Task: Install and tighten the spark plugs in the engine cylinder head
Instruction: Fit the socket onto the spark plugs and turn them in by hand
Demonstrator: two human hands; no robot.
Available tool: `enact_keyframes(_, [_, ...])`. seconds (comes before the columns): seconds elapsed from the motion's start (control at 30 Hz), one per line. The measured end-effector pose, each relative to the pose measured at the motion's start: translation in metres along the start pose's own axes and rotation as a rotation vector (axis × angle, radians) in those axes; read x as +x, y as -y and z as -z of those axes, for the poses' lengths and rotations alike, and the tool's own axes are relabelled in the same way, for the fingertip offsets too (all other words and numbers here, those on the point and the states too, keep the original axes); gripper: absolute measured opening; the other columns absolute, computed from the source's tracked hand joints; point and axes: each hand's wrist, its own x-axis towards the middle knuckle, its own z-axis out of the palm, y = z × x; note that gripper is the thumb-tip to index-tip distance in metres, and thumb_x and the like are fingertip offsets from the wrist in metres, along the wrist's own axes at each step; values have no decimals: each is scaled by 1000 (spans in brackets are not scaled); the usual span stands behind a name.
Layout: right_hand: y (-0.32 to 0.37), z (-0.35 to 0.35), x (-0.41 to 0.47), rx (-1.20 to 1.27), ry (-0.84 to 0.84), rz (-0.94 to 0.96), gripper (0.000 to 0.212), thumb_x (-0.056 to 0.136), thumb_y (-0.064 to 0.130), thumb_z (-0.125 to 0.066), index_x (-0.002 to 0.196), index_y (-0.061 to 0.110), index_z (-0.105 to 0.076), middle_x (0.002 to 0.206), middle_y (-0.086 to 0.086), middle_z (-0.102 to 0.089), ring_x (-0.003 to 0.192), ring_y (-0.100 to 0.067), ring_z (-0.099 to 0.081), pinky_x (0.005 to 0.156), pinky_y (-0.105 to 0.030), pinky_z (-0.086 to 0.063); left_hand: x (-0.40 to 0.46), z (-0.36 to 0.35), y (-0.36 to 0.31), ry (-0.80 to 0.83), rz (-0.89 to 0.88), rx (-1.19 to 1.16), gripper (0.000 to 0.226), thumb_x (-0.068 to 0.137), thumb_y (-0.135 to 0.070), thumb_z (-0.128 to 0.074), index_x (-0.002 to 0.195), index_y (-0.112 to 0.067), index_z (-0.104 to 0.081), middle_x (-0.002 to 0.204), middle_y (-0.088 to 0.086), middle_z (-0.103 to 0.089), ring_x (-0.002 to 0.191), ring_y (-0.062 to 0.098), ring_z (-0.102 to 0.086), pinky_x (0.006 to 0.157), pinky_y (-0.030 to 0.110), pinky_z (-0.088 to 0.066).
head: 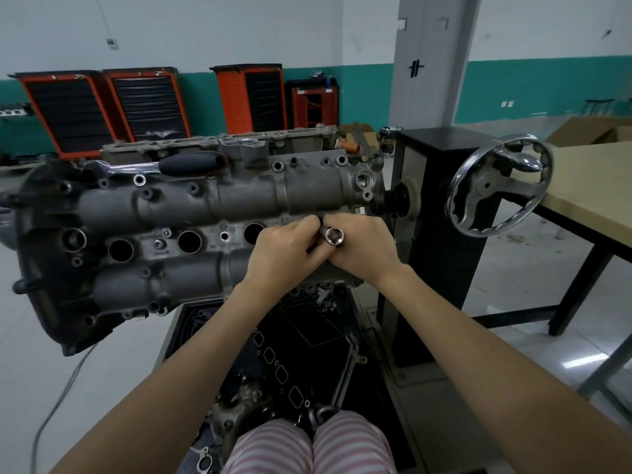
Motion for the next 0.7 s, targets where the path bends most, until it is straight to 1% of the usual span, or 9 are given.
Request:
enact_keyframes(0.07, [0,0,1,-8,-11,-15,19,74,24,-56,63,14,-44,53,1,-52,46,-23,-50,45,-24,-24,-1,2,-1,-9,-4,-60,35,84,-26,-51,58,-4,-43,45,3,-41,36,21,-40,38,26,-28])
enact_keyframes(0.17, [1,0,2,-13,32,-32,27,76,23,-61,72,18,-35,56,6,-43,46,-18,-42,46,-25,-22,0,5,-4,18,27,-165,26,83,-24,-47,66,-5,-42,52,-6,-33,36,20,-39,36,27,-29])
enact_keyframes(0.27, [0,1,1,-26,22,10,21,72,17,-63,65,14,-44,54,4,-50,47,-20,-49,43,-24,-26,0,4,-5,45,42,-113,29,80,-27,-48,68,-1,-45,52,0,-40,37,24,-42,37,25,-31])
enact_keyframes(0.33, [0,1,1,-9,16,34,13,72,19,-56,62,12,-53,57,2,-56,50,-21,-54,41,-25,-33,1,3,-3,38,55,-65,32,79,-30,-52,65,-2,-44,51,4,-44,39,24,-42,39,24,-30])
enact_keyframes(0.4, [-1,0,0,31,-4,42,21,74,23,-48,58,11,-54,55,1,-56,50,-21,-53,40,-27,-36,1,1,-1,11,40,-24,35,80,-31,-55,60,-4,-44,47,5,-44,38,23,-42,39,24,-30])
enact_keyframes(0.5, [0,0,0,20,-57,43,23,73,28,-45,57,12,-50,52,2,-53,46,-19,-51,42,-21,-27,0,-1,1,-14,-11,8,35,83,-29,-52,58,-6,-44,45,5,-45,36,23,-43,40,20,-26])
enact_keyframes(0.57, [1,0,1,-25,-58,31,19,73,28,-51,63,12,-47,53,2,-52,44,-20,-50,43,-21,-24,-1,0,1,-3,-2,-34,32,84,-28,-51,62,-6,-43,47,2,-43,37,23,-43,41,22,-24])
enact_keyframes(0.63, [0,-2,1,-40,-30,11,19,72,23,-61,69,11,-46,54,2,-51,44,-22,-49,43,-23,-23,-1,2,-1,11,19,-102,28,83,-27,-50,67,-5,-42,51,-5,-38,37,21,-41,40,22,-24])
enact_keyframes(0.7, [-1,-3,2,-55,-7,4,21,70,17,-67,69,11,-47,54,1,-52,44,-22,-50,42,-24,-24,-1,3,-2,28,31,-123,27,80,-28,-49,69,-4,-44,53,-5,-39,37,21,-42,39,23,-26])
